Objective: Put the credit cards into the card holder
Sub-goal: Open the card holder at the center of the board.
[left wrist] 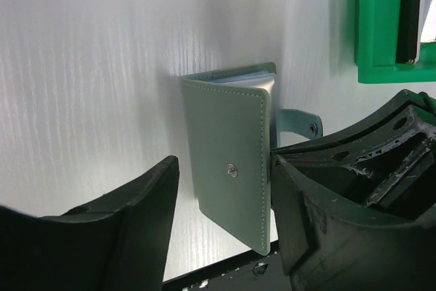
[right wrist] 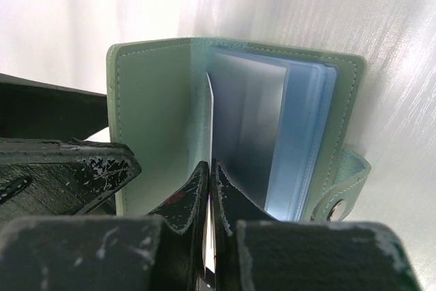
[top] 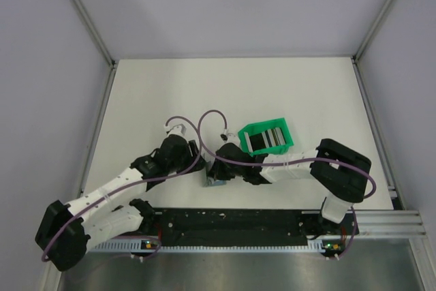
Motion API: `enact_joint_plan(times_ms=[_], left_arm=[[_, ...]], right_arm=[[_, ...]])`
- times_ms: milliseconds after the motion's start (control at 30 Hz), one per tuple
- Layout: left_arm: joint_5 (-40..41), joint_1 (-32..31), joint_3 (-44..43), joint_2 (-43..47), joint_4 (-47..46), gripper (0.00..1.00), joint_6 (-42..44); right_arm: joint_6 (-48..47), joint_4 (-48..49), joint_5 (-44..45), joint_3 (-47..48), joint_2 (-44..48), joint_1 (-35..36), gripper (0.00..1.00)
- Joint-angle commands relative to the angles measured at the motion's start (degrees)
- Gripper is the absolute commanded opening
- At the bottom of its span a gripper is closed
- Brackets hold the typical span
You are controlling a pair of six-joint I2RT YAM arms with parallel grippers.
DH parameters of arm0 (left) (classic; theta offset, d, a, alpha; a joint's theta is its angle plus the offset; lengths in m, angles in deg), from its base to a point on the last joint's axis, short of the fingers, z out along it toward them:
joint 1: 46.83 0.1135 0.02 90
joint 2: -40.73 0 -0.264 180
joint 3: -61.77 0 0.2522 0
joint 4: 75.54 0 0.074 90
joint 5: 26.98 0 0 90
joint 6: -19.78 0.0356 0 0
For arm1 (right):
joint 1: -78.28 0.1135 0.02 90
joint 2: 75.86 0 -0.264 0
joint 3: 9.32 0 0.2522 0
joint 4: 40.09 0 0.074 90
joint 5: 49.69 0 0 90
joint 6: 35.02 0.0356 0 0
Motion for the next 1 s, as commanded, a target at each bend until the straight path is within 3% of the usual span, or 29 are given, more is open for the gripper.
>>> enact_joint_plan(times_ms=[0,367,567,967], left_arm=[[0.42,0.05,-1.70,0.88,0.05,0.54,1.19],[3.85,0.05,-1.18,2.73,5.49,0.09,2.51],[4.82,0.05,0.40,4.57,7.17,0.00,2.77],[3.85,0.05,1.20,5.63,5.94,0.00,2.59]], right_arm=[[-1.79,-0.27,1.69,0.99,-1.27,0.40,0.00],[-1.96,-0.18,1.78,0.55,0.04,0.48,0.00],[-4.24,-1.15,2.56,0.63,4.34,0.40,0.00],[-5.13,-5.46,5.29,-7.27,15.60,-4.61,0.00]])
